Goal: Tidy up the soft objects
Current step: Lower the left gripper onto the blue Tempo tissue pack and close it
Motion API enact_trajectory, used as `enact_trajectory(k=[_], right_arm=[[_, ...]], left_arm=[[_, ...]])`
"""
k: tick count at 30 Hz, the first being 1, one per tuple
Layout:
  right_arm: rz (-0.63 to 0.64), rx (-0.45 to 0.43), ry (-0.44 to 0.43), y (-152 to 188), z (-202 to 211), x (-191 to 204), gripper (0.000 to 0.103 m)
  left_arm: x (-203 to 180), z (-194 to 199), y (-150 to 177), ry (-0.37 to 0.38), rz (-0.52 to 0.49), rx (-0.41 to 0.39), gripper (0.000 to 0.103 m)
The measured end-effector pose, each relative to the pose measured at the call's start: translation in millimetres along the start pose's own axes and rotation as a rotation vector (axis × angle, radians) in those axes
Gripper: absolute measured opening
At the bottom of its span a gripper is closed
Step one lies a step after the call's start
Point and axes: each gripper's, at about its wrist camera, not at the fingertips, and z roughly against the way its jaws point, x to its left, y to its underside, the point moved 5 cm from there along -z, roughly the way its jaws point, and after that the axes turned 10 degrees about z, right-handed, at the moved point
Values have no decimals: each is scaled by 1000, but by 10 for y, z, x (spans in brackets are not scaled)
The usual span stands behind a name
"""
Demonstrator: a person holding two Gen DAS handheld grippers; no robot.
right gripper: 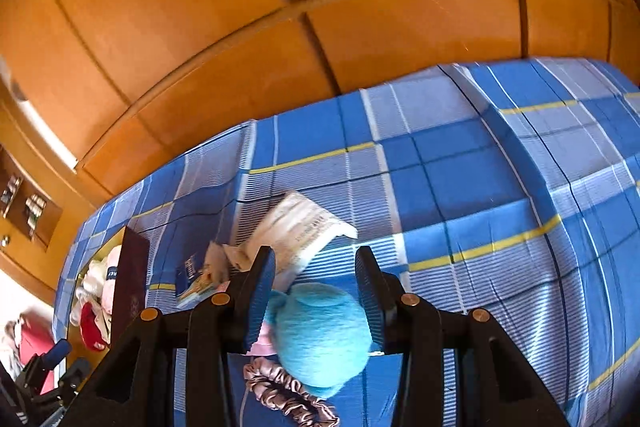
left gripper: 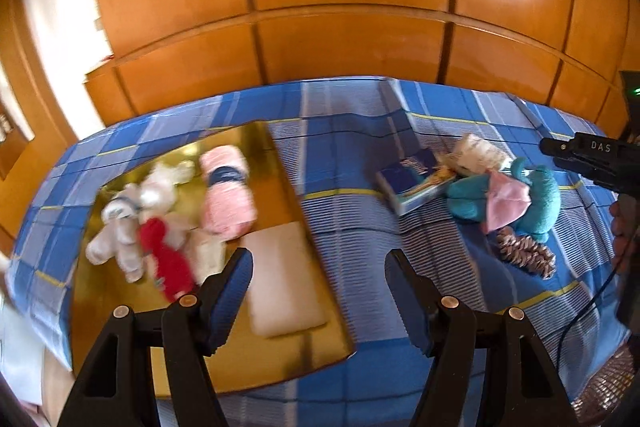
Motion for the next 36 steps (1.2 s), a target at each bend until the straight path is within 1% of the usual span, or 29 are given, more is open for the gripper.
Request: enact_trajectory(k=[2, 4, 5, 6, 7, 8, 9, 11, 16, 18, 19, 22, 25, 28, 31, 32, 33, 35, 36], right_arm=[[-20, 5, -4, 4, -7, -23, 41], [-24, 9, -13, 6, -9, -19, 41], [-22, 10, -15, 4, -10, -12, 41], [-19, 9, -18, 1, -9, -3, 41], [-18, 8, -22, -2, -6, 5, 41], [-17, 7, -25, -5, 1, 11, 41], [-17, 5, -28, -9, 9, 13, 41], [-21, 4, -35, -17, 16, 20, 41], [-27, -4, -42, -42, 44, 12, 42], [-35, -11, -42, -54, 62, -9, 42], [-40, -14, -44, -61, 72, -20, 42], [-56, -18, -42, -68, 78, -61, 42], [-66, -14, -42, -64, 67, -84, 42], [-66, -8, -42, -58, 48, -86, 42], [-70, -3, -45, -51, 31, -89, 42], [-70, -5, -43, -54, 30, -95, 42], [-72, -6, -42, -57, 30, -100, 42], [-80, -7, -45, -59, 26, -115, 42], [-84, -7, -47, -58, 27, -122, 42]], left_arm=[[-116, -90, -58, 27, -2, 25, 69], [-239, -187, -124, 33, -23, 38, 70], [-307, -241, -166, 30, -37, 37, 74], [-397, -304, -207, 30, -72, 33, 76], [-477, -364, -228, 28, -121, 34, 79], [-569, -449, -246, 11, -181, 39, 82], [-650, -540, -258, 4, -230, 56, 82], [-753, -678, -286, 35, -278, 84, 82], [-951, -1010, -338, 43, -412, 112, 84], [-999, -1117, -363, 71, -430, 137, 85], [-1011, -1159, -379, 75, -437, 141, 87], [-1069, -1243, -414, 87, -472, 144, 87], [-1109, -1323, -460, 110, -478, 155, 87], [-1145, -1462, -500, 139, -480, 199, 87], [-1148, -1510, -492, 153, -469, 232, 69], [-1149, -1501, -478, 173, -457, 249, 64], [-1151, -1490, -469, 178, -455, 252, 62], [-1171, -1449, -454, 184, -456, 242, 50], [-1181, -1420, -449, 194, -449, 239, 49]])
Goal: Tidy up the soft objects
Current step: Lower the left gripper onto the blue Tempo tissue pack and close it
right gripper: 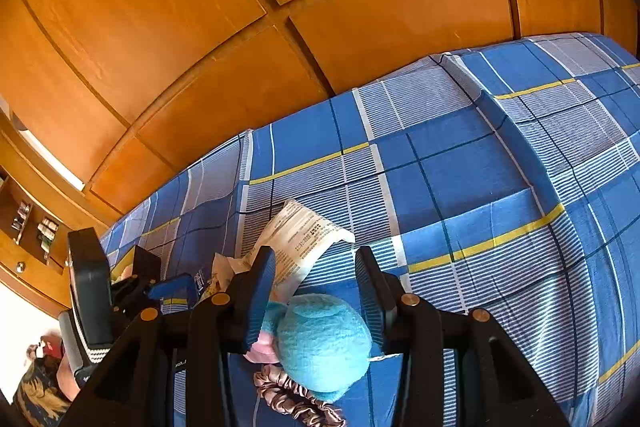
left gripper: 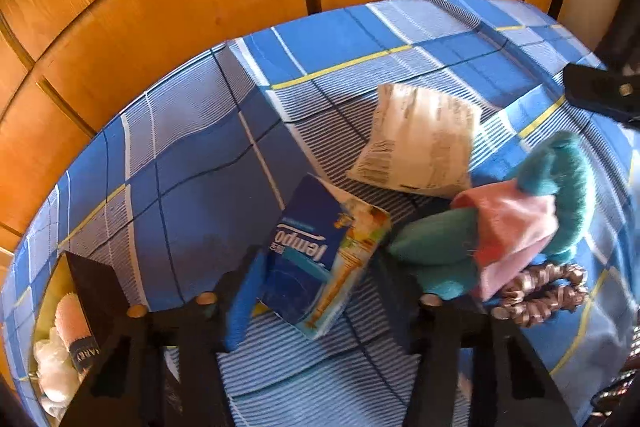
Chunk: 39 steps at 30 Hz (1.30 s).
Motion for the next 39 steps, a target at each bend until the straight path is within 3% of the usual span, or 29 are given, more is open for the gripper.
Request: enact_trajectory(k=[14, 18, 29, 39], right_arm=[[-42, 22, -12, 17, -28, -77, 41], [-38, 23, -17, 26, -24, -63, 41], [-24, 10, -48, 5, 35, -2, 41], [1, 3, -88, -27, 80, 106, 42]], left_arm=[[-112, 353, 497, 66, 230, 11, 45], [-178, 427, 672, 74, 264, -6, 50], [-159, 408, 705, 63, 261, -34, 66], [-14, 284, 626, 77, 323, -30, 70]])
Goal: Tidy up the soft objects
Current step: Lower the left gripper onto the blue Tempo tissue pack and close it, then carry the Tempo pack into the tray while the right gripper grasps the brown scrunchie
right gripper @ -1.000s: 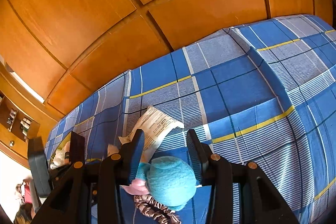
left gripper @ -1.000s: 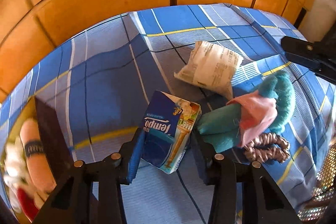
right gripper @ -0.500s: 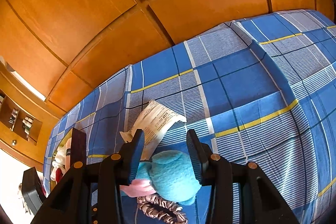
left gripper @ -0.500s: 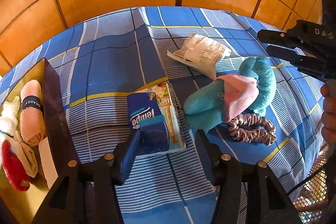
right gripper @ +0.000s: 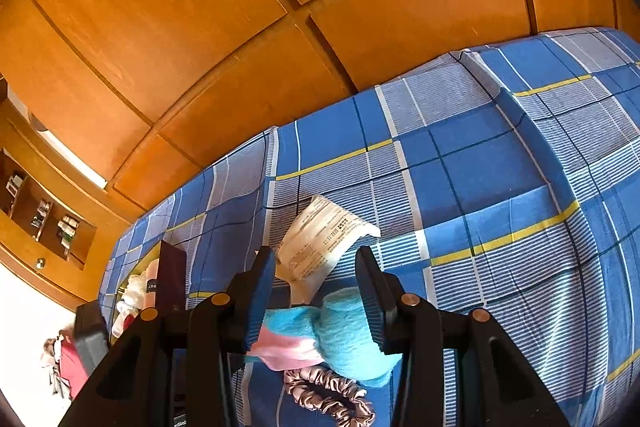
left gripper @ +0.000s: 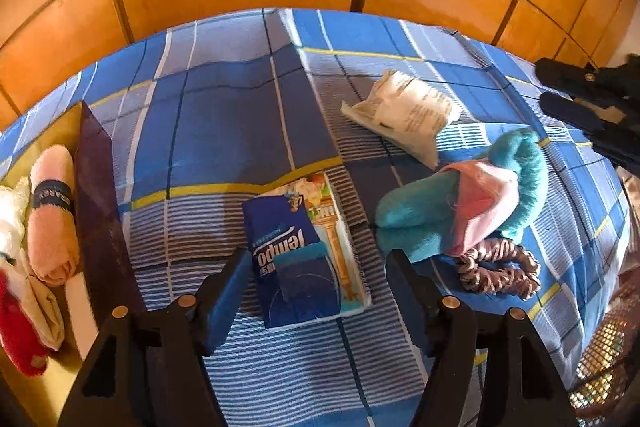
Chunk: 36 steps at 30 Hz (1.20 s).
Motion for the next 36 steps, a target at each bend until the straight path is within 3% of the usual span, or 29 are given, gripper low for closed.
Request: enact_trajectory(k=[3, 4, 8, 12, 15, 19, 21, 28, 34, 36], right_arm=[[2, 4, 2, 9, -10, 3, 42], [3, 4, 2, 8, -10, 7, 42], [16, 12, 1, 20, -25, 32, 42], [68, 18, -27, 25, -16, 145, 42], [120, 47, -98, 64, -38, 293, 41], [243, 147, -200, 201, -106, 588, 41], [303, 198, -210, 288, -124, 701, 41], [418, 352, -139, 647, -240, 718, 41], [409, 450, -1, 892, -488, 401, 46], [410, 453, -2, 916, -524, 367, 46]], left_arm=[[19, -57, -11, -5, 17, 3, 67], [19, -69, -10, -14, 17, 3, 58], [35, -66, 1, -54, 10, -13, 45], [53, 71, 65, -43, 29, -47, 43], [26, 220, 141, -28, 32, -76, 43], [56, 384, 252, -5, 47, -89, 43], [78, 456, 309, 4, 52, -95, 43], [100, 656, 426, 53, 68, -115, 43], [79, 822, 489, 97, 75, -141, 43], [84, 881, 515, 106, 76, -150, 43]])
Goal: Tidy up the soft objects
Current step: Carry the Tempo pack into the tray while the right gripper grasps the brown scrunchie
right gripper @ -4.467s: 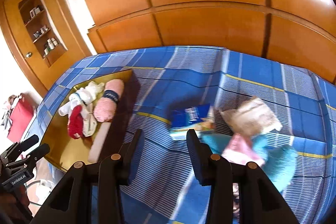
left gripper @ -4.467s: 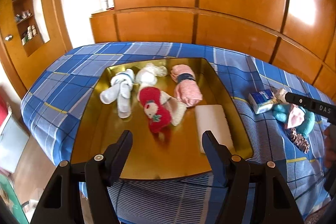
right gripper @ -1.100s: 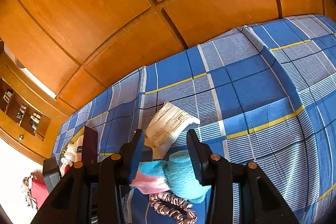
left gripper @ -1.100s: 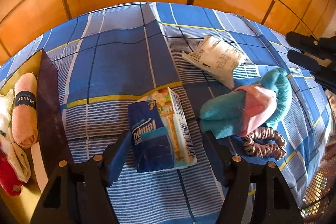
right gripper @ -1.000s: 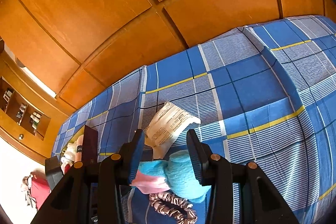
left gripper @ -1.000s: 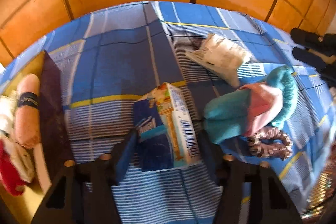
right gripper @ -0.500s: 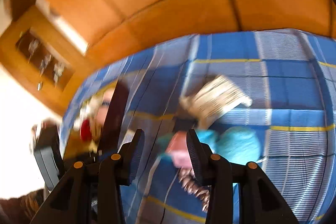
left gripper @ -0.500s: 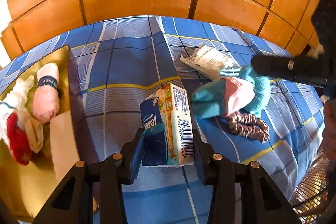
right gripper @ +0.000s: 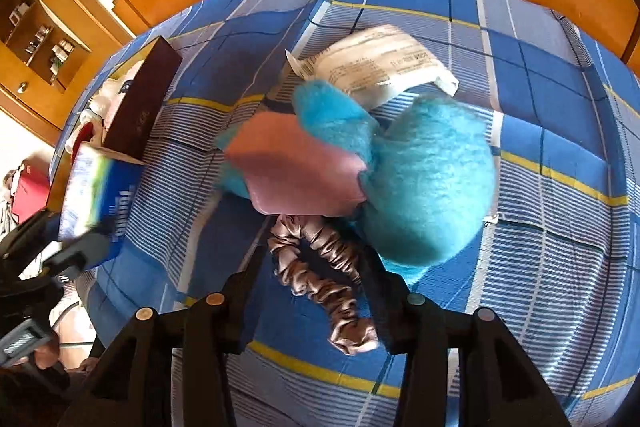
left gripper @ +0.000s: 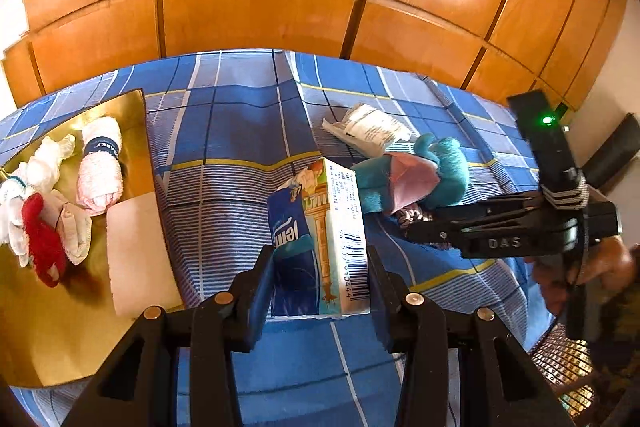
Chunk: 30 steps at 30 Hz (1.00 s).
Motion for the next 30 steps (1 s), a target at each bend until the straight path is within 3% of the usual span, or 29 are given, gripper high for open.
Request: enact_trajectory(k=[4, 8, 16, 21, 24, 30], right_arm=[[15, -12, 12, 17, -3, -3, 46], [75, -2, 95, 28, -11, 51, 33], [175, 4, 180, 13, -64, 136, 33], [193, 7, 219, 19, -55, 127, 22], [193, 6, 225, 13, -60, 116, 20], [195, 4, 231, 13, -60, 129, 19]], left_arm=[[40, 107, 13, 15, 17, -13, 43], [96, 200, 9, 16, 35, -34, 43], [498, 441, -51, -5, 138, -80, 43], [1097, 656, -126, -91, 265, -130, 43], [1515, 782, -161, -174, 329, -156, 43], [2289, 762, -163, -334, 430, -112, 43]])
